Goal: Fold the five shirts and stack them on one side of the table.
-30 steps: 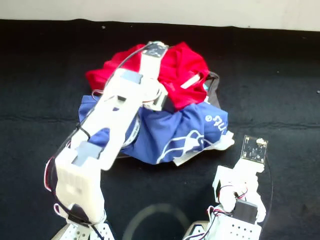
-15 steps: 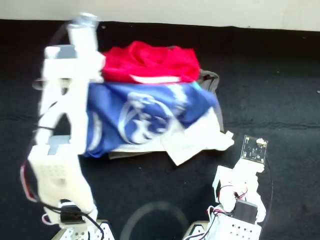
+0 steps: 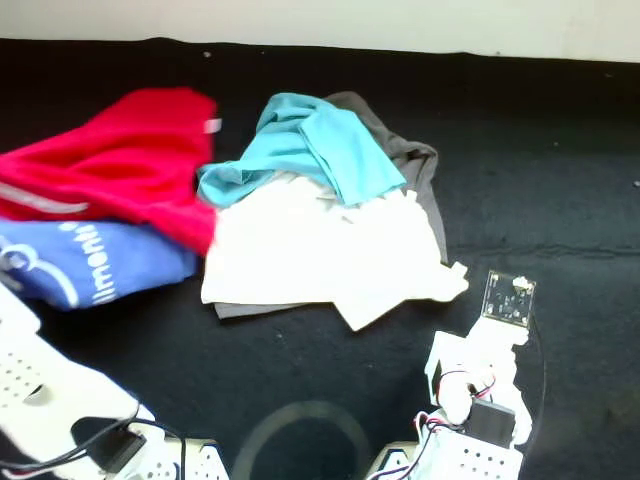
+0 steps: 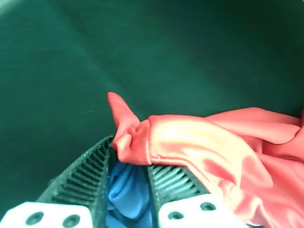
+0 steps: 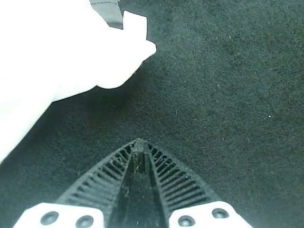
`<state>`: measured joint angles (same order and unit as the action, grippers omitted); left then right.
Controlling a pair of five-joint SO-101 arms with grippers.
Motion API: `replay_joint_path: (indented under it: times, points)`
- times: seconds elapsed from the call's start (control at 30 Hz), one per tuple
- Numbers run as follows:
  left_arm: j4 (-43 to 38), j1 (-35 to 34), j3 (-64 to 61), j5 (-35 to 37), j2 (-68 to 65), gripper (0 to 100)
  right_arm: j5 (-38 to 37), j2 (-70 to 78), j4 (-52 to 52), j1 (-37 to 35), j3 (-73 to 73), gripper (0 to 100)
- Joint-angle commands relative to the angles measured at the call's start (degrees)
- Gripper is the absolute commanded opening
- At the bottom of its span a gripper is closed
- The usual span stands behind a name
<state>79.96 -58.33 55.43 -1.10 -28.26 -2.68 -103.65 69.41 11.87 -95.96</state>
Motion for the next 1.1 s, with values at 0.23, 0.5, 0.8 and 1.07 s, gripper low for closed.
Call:
replay_joint_path:
  times: [0.23,0.5,0.8,1.07]
  points:
    - [0.09,-4.0,2.95,-0.35,0.92,4,-0.44,0.04,-1.01,-0.13,-7.78,0.7]
    - [0.09,-4.97,11.21,-0.09,2.68,37,-0.35,0.13,-1.01,-0.13,-7.78,0.7]
    - [15.12,10.33,18.86,-0.35,5.14,34,-0.35,0.13,-1.01,-0.13,-7.78,0.7]
    - [21.27,34.33,11.91,-0.18,0.57,35,-0.44,0.13,-1.01,-0.13,-7.78,0.7]
